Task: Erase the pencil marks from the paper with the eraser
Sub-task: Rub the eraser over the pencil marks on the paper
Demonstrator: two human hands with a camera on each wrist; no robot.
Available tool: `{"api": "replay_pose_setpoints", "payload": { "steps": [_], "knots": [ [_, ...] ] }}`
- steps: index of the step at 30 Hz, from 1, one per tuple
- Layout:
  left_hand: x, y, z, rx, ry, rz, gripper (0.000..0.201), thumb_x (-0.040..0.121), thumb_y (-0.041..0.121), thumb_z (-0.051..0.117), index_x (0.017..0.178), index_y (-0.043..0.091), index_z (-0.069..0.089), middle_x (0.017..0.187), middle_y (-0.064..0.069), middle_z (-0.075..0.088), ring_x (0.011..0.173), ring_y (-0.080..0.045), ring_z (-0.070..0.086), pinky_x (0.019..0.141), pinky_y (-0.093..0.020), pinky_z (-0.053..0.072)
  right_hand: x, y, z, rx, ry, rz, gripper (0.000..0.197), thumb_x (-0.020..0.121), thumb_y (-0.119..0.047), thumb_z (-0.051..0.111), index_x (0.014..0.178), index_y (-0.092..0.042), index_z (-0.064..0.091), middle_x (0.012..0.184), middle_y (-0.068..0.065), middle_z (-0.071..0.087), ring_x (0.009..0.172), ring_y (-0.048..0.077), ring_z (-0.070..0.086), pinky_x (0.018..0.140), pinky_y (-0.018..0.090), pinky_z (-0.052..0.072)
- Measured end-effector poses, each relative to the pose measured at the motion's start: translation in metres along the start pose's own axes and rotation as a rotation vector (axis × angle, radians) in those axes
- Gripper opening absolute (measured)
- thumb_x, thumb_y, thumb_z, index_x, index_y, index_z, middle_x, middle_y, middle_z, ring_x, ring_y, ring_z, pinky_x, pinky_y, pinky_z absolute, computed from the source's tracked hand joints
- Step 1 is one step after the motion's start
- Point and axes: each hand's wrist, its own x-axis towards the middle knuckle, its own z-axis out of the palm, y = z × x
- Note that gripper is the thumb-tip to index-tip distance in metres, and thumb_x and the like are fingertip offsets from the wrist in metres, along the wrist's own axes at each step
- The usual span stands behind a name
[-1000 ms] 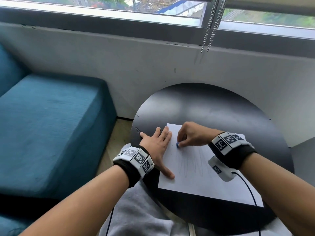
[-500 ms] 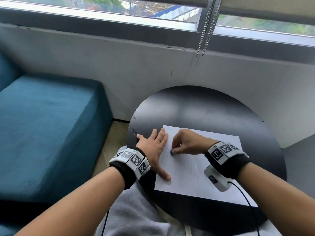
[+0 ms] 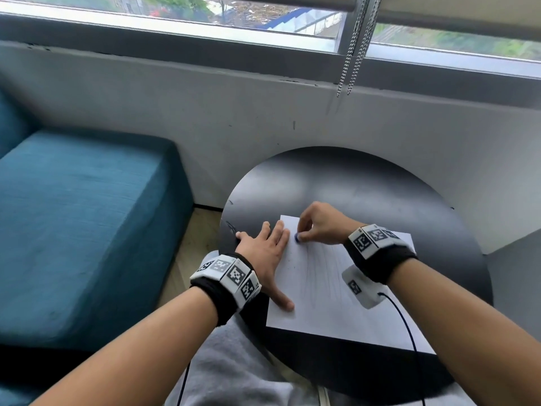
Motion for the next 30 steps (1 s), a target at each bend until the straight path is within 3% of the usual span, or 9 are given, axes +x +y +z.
{"api": "replay_pose_setpoints", "payload": {
  "steps": [2,5,11,16,21,23,26,28,30],
  "knots": [
    [0.000,0.001,0.000,-0.004,0.000,-0.002,0.151,0.051,0.088,0.068,0.156,0.012,-0.012,0.164,-0.003,-0.017,0.151,-0.029,-0.007,0.107,-0.068,0.027,-0.009,-0.006,0.003,-0.025,-0.094,-0.029,0.007,0.074,-0.020,0.077,0.078,-0.014,0.077,0.077,0.002,0.074,0.070,0.014,0.064,0.068,0.030,0.052],
    [0.001,0.001,-0.001,-0.003,-0.005,-0.008,0.152,0.052,0.088,0.068,0.156,0.012,-0.013,0.164,-0.004,-0.019,0.151,-0.030,-0.008,0.108,-0.068,0.026,-0.026,-0.015,0.011,-0.038,-0.351,-0.075,0.005,0.072,-0.019,0.078,0.075,-0.015,0.076,0.075,0.003,0.074,0.063,0.009,0.060,0.060,0.027,0.047],
    [0.001,-0.001,0.001,-0.004,0.005,0.003,0.152,0.051,0.089,0.066,0.156,0.013,-0.012,0.164,-0.003,-0.018,0.151,-0.030,-0.007,0.107,-0.069,0.027,-0.017,0.001,0.005,0.038,-0.053,-0.038,0.007,0.073,-0.021,0.077,0.077,-0.016,0.078,0.074,0.000,0.074,0.073,0.016,0.066,0.070,0.037,0.055],
    [0.002,0.000,0.001,-0.004,-0.013,-0.006,0.153,0.052,0.089,0.066,0.156,0.011,-0.015,0.164,-0.005,-0.021,0.151,-0.030,-0.009,0.109,-0.068,0.024,-0.041,-0.015,0.024,0.038,-0.349,-0.136,0.009,0.073,-0.018,0.079,0.079,-0.011,0.078,0.072,-0.004,0.072,0.065,0.006,0.061,0.065,0.028,0.051],
    [0.002,-0.001,0.002,-0.007,0.011,0.004,0.151,0.050,0.089,0.067,0.156,0.014,-0.011,0.164,-0.003,-0.017,0.151,-0.030,-0.006,0.107,-0.068,0.027,-0.017,0.005,0.010,0.077,-0.018,-0.048,0.006,0.074,-0.023,0.077,0.073,-0.017,0.077,0.070,-0.002,0.072,0.066,0.012,0.062,0.067,0.035,0.054],
    [0.002,0.000,0.002,-0.007,0.005,0.001,0.152,0.050,0.089,0.067,0.156,0.014,-0.012,0.164,-0.003,-0.018,0.151,-0.030,-0.007,0.108,-0.068,0.026,-0.022,0.003,0.011,0.081,-0.069,-0.057,0.005,0.075,-0.020,0.077,0.072,-0.015,0.076,0.069,-0.001,0.071,0.062,0.010,0.058,0.063,0.030,0.051],
    [0.002,0.000,0.002,-0.008,-0.003,-0.011,0.153,0.051,0.089,0.067,0.156,0.013,-0.014,0.164,-0.003,-0.020,0.151,-0.030,-0.008,0.109,-0.068,0.024,-0.035,-0.009,0.015,0.052,-0.357,-0.084,0.006,0.074,-0.017,0.077,0.069,-0.018,0.075,0.064,-0.005,0.067,0.054,0.002,0.053,0.052,0.015,0.040],
    [0.002,0.000,0.001,-0.002,-0.005,-0.011,0.153,0.051,0.089,0.067,0.156,0.013,-0.014,0.164,-0.004,-0.020,0.151,-0.030,-0.008,0.109,-0.068,0.025,-0.029,-0.006,0.012,0.054,-0.290,-0.077,0.004,0.074,-0.020,0.079,0.073,-0.017,0.077,0.067,-0.005,0.069,0.056,0.000,0.054,0.053,0.016,0.041],
    [0.002,0.000,0.000,0.006,-0.001,-0.006,0.152,0.051,0.089,0.067,0.156,0.013,-0.012,0.164,-0.004,-0.018,0.151,-0.030,-0.007,0.108,-0.068,0.027,-0.018,0.002,0.009,0.073,-0.095,-0.055,0.006,0.074,-0.023,0.079,0.074,-0.017,0.078,0.070,-0.003,0.072,0.062,0.005,0.059,0.061,0.027,0.049]
  ]
}}
